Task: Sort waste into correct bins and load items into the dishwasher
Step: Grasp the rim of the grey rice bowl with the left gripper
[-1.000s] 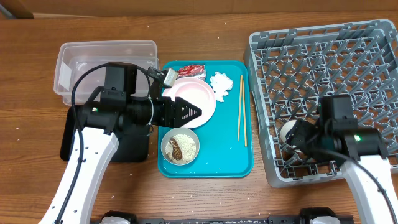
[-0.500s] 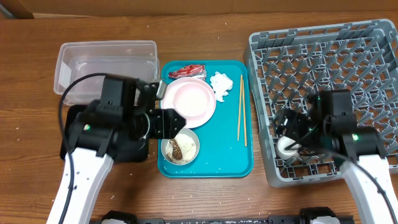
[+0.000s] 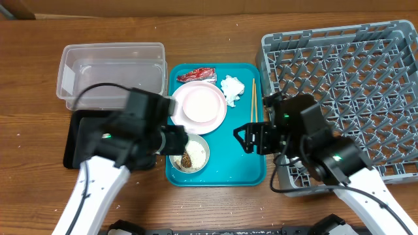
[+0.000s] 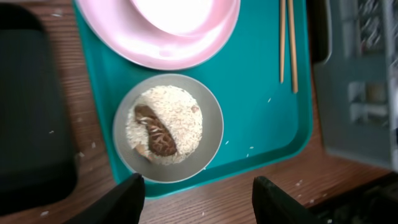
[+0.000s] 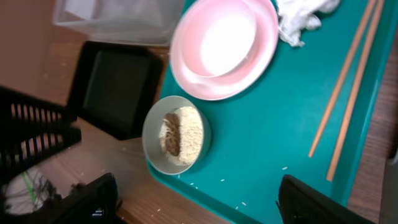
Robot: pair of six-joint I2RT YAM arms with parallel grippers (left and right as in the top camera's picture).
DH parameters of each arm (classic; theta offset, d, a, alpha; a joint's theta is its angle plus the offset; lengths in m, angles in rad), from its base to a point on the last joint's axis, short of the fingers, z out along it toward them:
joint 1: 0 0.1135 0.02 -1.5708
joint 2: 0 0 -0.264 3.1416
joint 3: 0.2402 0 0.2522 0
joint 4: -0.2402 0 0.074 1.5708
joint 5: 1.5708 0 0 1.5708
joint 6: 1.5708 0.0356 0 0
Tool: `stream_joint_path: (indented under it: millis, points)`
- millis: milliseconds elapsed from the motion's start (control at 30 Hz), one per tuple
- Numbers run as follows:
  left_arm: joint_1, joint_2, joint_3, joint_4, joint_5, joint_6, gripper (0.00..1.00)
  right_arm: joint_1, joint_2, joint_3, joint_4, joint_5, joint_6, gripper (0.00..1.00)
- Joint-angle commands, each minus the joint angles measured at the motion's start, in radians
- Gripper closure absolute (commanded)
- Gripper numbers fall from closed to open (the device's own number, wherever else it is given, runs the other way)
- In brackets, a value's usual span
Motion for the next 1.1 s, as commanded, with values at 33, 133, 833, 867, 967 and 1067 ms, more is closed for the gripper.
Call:
stream_joint_path:
  millis: [33,133,833,867,967,1067]
  points:
    - [-0.16,0.101,-0.057,0.048,-0.094,0.025,0.43,-0.002,0.038,0.021,0.01,0.147,0.149,0.13]
    - [-0.255,0.183,-0.057,0.095,-0.195,-0.012,0.46,-0.015,0.04,0.021,0.015,0.162,0.18,0.11]
    - [-0.378,0.487,-0.058,0.298,-0.359,-0.109,0.94,-0.018,0.039,0.021,-0.028,0.162,0.183,0.07]
    - [-0.378,0.491,-0.058,0.299,-0.359,-0.111,0.94,-0.018,0.039,0.021,-0.03,0.162,0.183,0.06]
    - [-0.378,0.506,-0.058,0.298,-0.359,-0.111,0.96,-0.018,0.039,0.021,-0.035,0.162,0.184,0.06]
    - [-0.378,0.515,-0.058,0.286,-0.359,-0.113,0.96,-0.018,0.039,0.021,-0.043,0.162,0.183,0.06]
